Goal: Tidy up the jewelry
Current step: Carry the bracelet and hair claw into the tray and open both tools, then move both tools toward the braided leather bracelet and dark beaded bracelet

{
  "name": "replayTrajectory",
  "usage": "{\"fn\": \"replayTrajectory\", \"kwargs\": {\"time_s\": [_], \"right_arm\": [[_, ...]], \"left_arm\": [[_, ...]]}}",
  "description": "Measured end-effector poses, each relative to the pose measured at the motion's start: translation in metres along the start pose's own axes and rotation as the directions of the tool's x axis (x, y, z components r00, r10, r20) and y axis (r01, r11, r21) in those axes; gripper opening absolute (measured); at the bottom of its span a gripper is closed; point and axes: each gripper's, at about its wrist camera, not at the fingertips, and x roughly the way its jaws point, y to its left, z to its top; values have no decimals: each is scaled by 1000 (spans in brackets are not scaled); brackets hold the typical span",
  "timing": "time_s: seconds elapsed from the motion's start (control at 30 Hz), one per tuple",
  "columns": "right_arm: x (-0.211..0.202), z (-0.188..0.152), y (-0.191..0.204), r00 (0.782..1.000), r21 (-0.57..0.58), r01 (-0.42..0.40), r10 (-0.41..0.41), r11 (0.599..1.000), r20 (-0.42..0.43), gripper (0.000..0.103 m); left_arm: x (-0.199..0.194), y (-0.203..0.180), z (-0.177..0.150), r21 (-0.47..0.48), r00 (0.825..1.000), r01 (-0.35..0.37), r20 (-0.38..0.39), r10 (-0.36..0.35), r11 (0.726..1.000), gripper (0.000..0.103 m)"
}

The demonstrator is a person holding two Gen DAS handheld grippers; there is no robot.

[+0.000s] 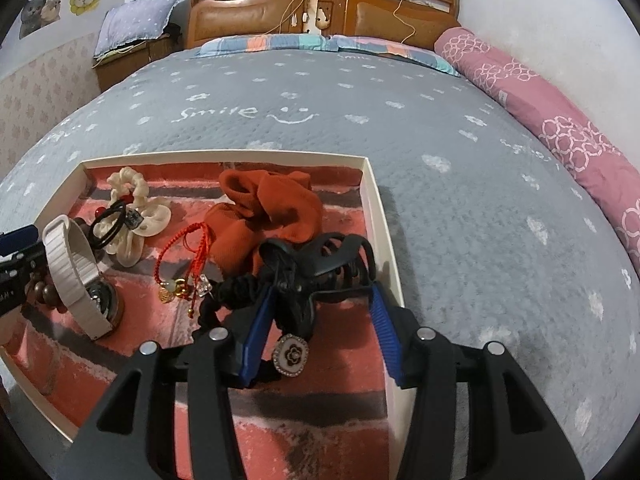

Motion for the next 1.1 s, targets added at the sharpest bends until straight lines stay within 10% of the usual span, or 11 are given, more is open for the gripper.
{"fn": "replayTrajectory", "kwargs": {"time_s": [0.23, 0.7, 1.1], "right_arm": [[-19, 0, 3, 999, -2, -41, 41, 999, 25, 81], [-96, -32, 7, 976, -36, 5, 3, 999, 217, 99], [-194, -160, 2, 987, -19, -20, 22, 1000, 162, 99]], "left_arm": [[-25, 2, -8, 7, 997, 60, 46, -60, 998, 86], [-113, 20, -51, 22, 977, 70, 200, -73, 997, 98], [-177, 50, -167, 2, 991, 81, 105, -81, 997, 98]]}}
